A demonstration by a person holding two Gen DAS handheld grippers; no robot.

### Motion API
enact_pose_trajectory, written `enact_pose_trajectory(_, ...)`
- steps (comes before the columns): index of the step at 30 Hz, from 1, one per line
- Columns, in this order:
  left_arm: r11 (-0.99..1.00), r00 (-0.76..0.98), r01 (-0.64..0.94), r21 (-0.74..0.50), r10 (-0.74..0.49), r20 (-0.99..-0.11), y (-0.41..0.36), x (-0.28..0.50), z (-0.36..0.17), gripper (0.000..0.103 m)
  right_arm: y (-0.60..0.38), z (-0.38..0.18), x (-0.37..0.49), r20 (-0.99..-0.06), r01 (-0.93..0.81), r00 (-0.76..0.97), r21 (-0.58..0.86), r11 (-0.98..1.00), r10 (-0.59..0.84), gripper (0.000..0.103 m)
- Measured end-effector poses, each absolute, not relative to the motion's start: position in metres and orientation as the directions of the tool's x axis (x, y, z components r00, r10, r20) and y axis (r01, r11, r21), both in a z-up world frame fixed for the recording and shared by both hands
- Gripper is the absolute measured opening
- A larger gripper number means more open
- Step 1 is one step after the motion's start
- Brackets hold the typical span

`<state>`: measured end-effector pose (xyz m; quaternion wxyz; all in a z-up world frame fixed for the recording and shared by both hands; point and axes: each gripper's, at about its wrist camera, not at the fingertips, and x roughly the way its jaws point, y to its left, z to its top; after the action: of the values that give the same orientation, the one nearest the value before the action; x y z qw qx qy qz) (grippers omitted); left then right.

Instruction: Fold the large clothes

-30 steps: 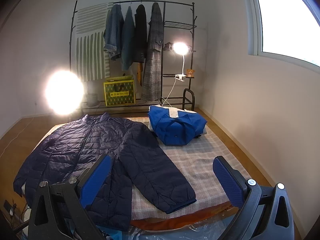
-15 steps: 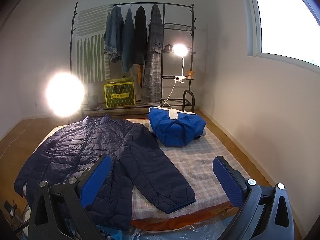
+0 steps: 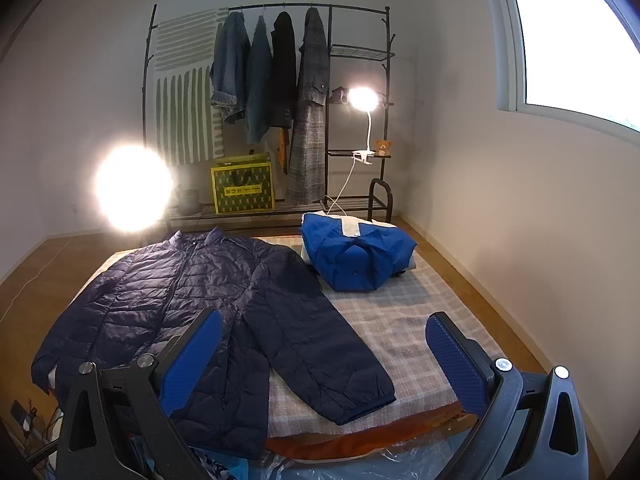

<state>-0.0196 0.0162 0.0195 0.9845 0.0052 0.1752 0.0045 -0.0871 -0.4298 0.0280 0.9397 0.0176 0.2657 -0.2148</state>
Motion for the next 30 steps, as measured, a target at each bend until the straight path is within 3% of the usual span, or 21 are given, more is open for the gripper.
enact_pose_trajectory(30,0.999,0.926,-0.041,0.014,0.043,-0.374,0.026,-0.002,-0.001,0.103,-0.419,0.021,-0.074,-0.521,0.397,0.759,-0.104,0.912,-0.390,0.103)
